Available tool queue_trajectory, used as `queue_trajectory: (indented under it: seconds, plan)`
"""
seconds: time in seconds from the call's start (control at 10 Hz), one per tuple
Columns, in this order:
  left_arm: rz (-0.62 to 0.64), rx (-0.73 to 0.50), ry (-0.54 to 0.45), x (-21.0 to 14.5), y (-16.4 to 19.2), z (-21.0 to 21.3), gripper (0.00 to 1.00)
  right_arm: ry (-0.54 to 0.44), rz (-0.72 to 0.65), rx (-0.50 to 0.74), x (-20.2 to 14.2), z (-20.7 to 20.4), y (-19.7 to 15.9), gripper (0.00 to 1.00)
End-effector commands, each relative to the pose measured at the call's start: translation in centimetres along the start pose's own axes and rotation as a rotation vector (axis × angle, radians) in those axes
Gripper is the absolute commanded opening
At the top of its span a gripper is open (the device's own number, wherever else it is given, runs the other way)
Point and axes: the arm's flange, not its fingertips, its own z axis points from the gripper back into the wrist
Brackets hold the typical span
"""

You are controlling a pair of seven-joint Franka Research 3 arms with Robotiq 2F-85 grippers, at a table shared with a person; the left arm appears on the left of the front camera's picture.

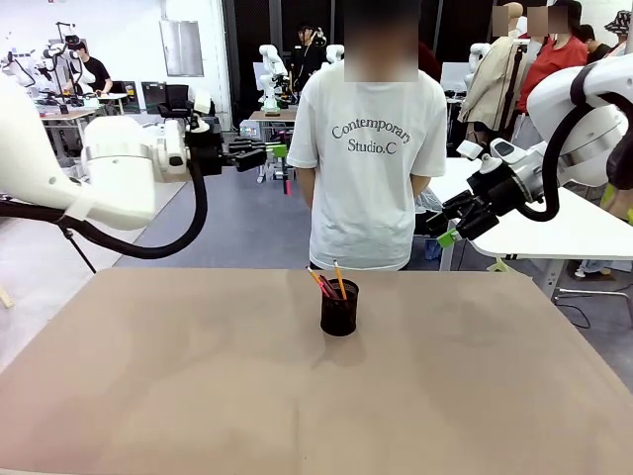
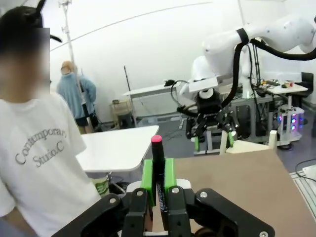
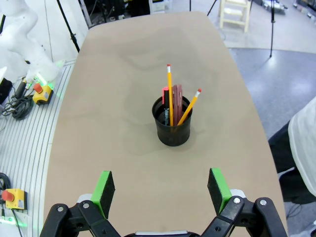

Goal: Place the pens into the pen holder.
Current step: Pick up a writing instrument from the table and place it into the Pen holder.

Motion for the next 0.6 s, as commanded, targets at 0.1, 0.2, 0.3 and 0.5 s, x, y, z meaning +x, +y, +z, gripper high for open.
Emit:
queue_trajectory:
  seconds: [0.1, 0.2, 0.3, 0.5]
  plan:
    - [0.027, -0.12, -0.09, -0.4, -1.2, -2.4, 0.0, 0.001, 0.002, -0.003, 0.2, 0.0, 0.1, 1.0]
    - [0.054, -0.155, -0.109, -0.5, -1.8, -3.1, 0.0, 0.001, 0.002, -0.003, 0.2, 0.0, 0.1, 1.0]
    - [0.073, -0.18, -0.145, -0.5, -1.9, -3.4, 0.0, 0.001, 0.002, -0.003, 0.2, 0.0, 0.1, 1.0]
    - [0.032, -0.12, -0.079, -0.5, -2.1, -3.4, 0.0, 0.001, 0.002, -0.003, 0.2, 0.0, 0.1, 1.0]
